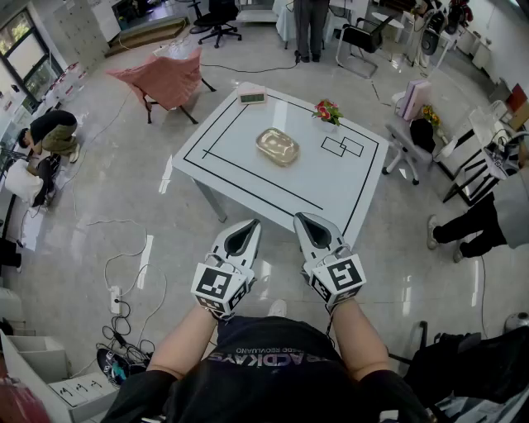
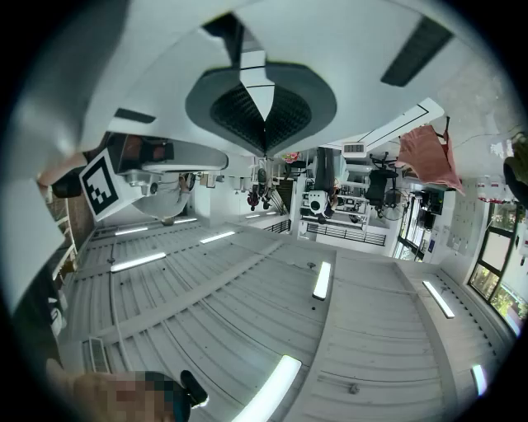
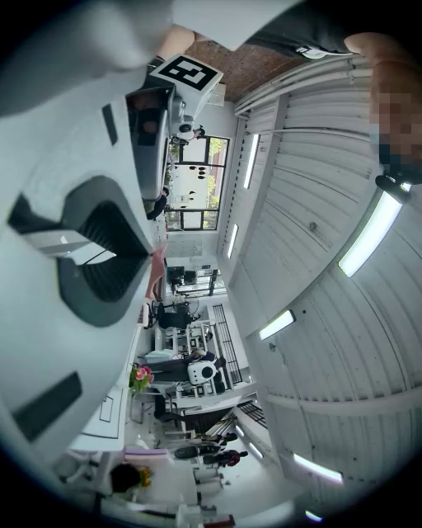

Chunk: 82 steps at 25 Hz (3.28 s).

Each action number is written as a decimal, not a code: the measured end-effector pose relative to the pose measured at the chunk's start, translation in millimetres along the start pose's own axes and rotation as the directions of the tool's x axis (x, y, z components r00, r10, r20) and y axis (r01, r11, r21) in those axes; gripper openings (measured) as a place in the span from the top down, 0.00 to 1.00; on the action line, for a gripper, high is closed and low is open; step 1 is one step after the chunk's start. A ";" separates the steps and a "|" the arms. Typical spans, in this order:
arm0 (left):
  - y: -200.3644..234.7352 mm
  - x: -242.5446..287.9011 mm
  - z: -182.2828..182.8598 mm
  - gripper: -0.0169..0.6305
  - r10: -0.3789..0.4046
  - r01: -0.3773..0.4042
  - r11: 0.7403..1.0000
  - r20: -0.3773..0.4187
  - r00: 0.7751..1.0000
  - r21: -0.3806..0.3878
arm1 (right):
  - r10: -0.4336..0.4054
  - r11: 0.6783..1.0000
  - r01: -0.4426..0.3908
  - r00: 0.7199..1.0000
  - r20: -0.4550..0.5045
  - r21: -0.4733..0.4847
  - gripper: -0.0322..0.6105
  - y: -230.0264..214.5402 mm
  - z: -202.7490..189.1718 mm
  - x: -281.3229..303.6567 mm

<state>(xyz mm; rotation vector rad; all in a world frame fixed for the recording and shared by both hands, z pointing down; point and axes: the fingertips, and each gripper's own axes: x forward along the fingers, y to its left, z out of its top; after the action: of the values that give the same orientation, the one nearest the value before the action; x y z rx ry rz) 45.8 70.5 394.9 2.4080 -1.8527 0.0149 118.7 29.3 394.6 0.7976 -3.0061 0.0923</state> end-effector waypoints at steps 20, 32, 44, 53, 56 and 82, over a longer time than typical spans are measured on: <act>12.2 31.4 -2.2 0.60 -0.069 0.069 0.997 -0.003 0.998 -0.017 | 0.004 0.993 -0.006 1.000 0.013 0.116 0.67 -24.9 -2.2 17.8; 82.4 88.5 -5.8 0.55 -0.249 0.248 0.968 -0.045 0.967 -0.030 | -0.186 0.964 0.187 0.982 -0.026 0.188 0.65 -70.3 -11.1 93.4; 182.0 141.5 8.2 0.55 -0.395 0.394 0.919 -0.061 0.917 -0.038 | -0.358 0.911 0.363 0.932 -0.063 0.194 0.65 -100.7 -9.4 187.3; 231.6 162.1 11.0 0.55 -0.458 0.457 0.889 -0.064 0.887 -0.032 | -0.440 0.864 0.446 0.894 -0.080 0.234 0.65 -110.3 -17.5 232.5; 239.5 167.0 11.5 0.55 -0.472 0.470 0.882 -0.063 0.879 -0.037 | -0.457 0.851 0.463 0.885 -0.083 0.247 0.65 -113.2 -18.7 240.7; 222.2 219.5 -18.2 0.55 -0.458 0.453 0.889 -0.131 0.879 -0.070 | -0.496 0.696 0.510 0.850 -0.175 0.506 0.65 -203.1 -92.7 226.7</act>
<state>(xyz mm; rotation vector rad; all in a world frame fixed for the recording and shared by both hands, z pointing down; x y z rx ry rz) -110.8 -195.6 445.4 2.6714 -1.1779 0.1122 23.9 -252.9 507.1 1.6208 -2.6098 0.9503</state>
